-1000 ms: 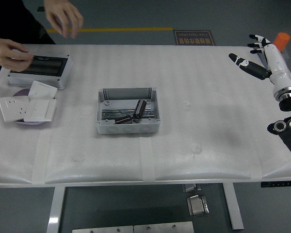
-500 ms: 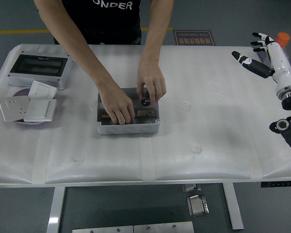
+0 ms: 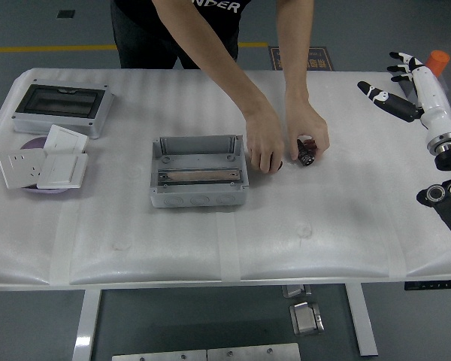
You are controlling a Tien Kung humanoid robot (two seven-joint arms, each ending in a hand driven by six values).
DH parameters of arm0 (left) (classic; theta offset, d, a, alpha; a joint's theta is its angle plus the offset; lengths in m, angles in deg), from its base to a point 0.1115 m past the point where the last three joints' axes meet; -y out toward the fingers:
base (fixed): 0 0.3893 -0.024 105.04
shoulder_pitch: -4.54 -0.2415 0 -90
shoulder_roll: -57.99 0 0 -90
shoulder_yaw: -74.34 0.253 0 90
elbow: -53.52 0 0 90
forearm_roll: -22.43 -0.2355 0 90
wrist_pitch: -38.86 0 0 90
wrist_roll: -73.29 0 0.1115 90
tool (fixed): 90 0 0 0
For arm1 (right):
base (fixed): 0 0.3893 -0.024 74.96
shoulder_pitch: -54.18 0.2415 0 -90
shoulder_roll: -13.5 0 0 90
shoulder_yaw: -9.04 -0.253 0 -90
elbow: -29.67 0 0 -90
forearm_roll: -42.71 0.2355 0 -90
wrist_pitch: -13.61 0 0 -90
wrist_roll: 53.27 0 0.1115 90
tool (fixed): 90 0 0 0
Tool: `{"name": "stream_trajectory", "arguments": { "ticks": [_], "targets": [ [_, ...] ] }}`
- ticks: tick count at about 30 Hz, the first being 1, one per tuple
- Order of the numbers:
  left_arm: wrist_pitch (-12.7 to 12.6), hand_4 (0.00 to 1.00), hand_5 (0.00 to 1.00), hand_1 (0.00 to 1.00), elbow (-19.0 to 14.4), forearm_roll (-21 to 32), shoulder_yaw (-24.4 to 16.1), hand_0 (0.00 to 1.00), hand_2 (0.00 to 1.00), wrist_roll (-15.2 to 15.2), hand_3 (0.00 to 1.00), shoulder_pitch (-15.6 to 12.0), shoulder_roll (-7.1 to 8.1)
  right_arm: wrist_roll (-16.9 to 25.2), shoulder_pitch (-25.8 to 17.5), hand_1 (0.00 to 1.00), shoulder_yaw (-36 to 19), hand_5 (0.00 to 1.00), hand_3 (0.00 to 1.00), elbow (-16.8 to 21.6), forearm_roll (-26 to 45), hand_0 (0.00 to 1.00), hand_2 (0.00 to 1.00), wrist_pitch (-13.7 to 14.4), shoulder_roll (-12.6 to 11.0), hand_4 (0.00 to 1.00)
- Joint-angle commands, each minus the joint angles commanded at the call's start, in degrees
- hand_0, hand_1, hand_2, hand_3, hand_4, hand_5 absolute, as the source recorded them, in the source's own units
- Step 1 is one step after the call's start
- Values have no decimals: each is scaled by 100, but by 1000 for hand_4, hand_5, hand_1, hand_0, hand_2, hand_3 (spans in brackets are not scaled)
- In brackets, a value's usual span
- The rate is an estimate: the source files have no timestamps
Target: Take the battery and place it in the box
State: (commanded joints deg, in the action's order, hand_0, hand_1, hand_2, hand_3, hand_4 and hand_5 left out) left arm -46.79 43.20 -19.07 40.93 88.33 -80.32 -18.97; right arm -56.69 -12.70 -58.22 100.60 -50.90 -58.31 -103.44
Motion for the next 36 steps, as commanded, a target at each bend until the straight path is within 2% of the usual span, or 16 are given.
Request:
{"name": "stream_trajectory", "arguments": {
  "ticks": [9, 14, 15, 17, 20, 26, 27, 32, 33, 36],
  "targets": [
    [-1, 459, 268, 577, 0, 65, 50, 461, 407, -8, 507, 12, -55, 2, 262, 727, 681, 668, 891, -305, 123, 871, 790, -42, -8, 961],
    [2, 459, 269, 577, 0, 29, 17, 461, 407, 5, 506, 29, -59, -96, 696, 727, 1310, 665, 897, -422, 147, 871, 790, -162, -177, 960],
    [2, 459, 269, 577, 0, 24, 16, 461, 407, 6, 506, 41, -55, -193, 944, 727, 1624, 665, 897, -458, 29, 871, 790, -310, -296, 960],
    [3, 459, 269, 577, 0, 15, 9, 461, 407, 8, 506, 46, -53, -245, 1055, 727, 1775, 665, 897, -467, -39, 871, 790, -386, -343, 960],
    [3, 459, 269, 577, 0, -1, -2, 461, 407, 13, 506, 59, -43, -450, 1445, 727, 2311, 665, 897, -456, -306, 871, 790, -665, -462, 960],
    [8, 459, 270, 577, 0, -4, 12, 461, 407, 23, 505, 91, -29, -682, 2258, 727, 3461, 666, 895, -440, -714, 870, 794, -1025, -442, 963],
    [10, 456, 276, 578, 0, -5, 15, 461, 407, 24, 505, 98, -27, -692, 2380, 739, 3644, 359, 924, -466, -763, 871, 824, -1050, -412, 952],
    [14, 456, 276, 578, 0, -13, 28, 461, 407, 30, 505, 138, -5, -663, 3020, 739, 4632, 359, 924, -740, -969, 871, 824, -1110, -216, 952],
    [15, 456, 278, 578, 0, -16, 29, 461, 406, 32, 503, 143, 1, -645, 3140, 742, 4810, 238, 935, -797, -996, 873, 840, -1111, -183, 904],
    [18, 456, 278, 578, 0, -35, 19, 461, 406, 40, 503, 149, 17, -588, 3399, 742, 5329, 238, 935, -936, -1090, 873, 840, -1108, -102, 904]
  ]
}}
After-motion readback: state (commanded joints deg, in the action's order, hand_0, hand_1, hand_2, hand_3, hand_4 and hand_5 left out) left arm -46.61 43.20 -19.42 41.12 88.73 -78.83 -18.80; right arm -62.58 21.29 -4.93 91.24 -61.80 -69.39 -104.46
